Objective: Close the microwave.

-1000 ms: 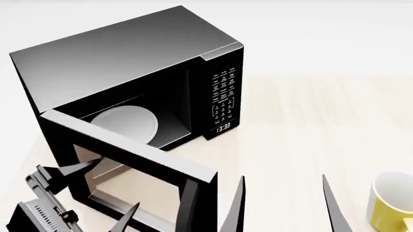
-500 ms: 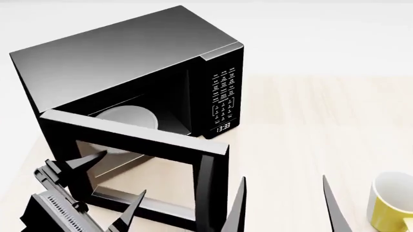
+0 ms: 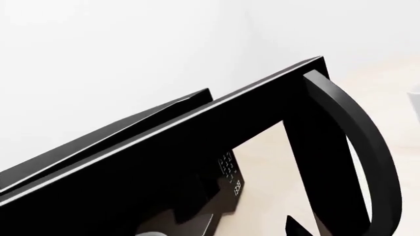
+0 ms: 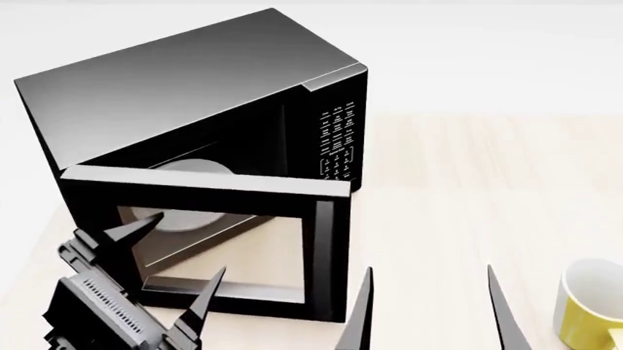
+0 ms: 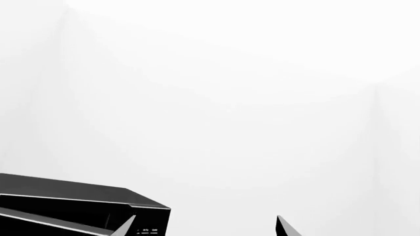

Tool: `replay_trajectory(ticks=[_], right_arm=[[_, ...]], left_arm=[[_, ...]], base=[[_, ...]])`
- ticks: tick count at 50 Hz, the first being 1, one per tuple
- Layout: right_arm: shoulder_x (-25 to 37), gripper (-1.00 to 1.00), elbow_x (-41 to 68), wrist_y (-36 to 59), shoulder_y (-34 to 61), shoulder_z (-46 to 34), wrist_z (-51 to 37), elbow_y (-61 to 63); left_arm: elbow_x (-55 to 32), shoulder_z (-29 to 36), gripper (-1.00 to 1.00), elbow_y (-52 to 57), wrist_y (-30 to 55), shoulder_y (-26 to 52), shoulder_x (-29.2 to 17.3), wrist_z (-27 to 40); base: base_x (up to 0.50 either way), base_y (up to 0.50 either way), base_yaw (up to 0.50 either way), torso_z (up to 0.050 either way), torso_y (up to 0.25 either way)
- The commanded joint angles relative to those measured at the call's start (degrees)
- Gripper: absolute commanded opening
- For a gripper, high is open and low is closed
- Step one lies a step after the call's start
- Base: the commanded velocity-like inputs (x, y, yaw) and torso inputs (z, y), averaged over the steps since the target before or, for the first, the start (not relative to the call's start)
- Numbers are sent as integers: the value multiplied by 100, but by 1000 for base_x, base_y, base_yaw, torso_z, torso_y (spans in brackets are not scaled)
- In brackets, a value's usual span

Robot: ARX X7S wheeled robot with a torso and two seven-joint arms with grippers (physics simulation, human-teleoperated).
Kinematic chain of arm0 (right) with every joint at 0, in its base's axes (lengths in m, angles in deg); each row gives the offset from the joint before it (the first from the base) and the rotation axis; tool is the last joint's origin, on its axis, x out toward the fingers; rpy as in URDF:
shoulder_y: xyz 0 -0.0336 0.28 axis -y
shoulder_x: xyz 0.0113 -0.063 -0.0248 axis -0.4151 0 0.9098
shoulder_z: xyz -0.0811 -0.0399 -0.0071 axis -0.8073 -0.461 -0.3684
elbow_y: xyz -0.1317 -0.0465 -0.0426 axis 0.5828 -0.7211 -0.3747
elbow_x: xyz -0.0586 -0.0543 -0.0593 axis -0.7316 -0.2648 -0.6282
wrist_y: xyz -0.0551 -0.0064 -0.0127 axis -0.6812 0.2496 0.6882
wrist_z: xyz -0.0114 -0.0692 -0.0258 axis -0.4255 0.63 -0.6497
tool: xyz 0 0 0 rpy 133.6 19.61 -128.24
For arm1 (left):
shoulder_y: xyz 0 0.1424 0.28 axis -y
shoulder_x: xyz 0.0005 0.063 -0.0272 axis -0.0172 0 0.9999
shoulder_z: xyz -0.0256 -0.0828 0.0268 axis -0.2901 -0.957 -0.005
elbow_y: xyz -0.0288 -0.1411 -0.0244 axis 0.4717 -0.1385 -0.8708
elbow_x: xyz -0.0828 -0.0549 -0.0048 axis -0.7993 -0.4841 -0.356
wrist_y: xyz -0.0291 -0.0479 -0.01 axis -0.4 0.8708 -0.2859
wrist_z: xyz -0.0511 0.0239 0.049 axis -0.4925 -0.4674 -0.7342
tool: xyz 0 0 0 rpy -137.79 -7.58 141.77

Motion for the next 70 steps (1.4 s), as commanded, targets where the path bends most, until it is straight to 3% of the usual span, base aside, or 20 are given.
replay_trajectory(ticks=[1, 70], right_arm=[[20, 100, 17, 8, 16, -16, -24, -24], [165, 100, 103, -14, 15, -72, -181, -109]], left_arm=[[-109, -134, 100, -181, -112, 199, 103, 183], [183, -133, 100, -2593, -1354, 1253, 772, 889]], base=[[0, 0, 0, 0, 0], [0, 0, 0, 0, 1]])
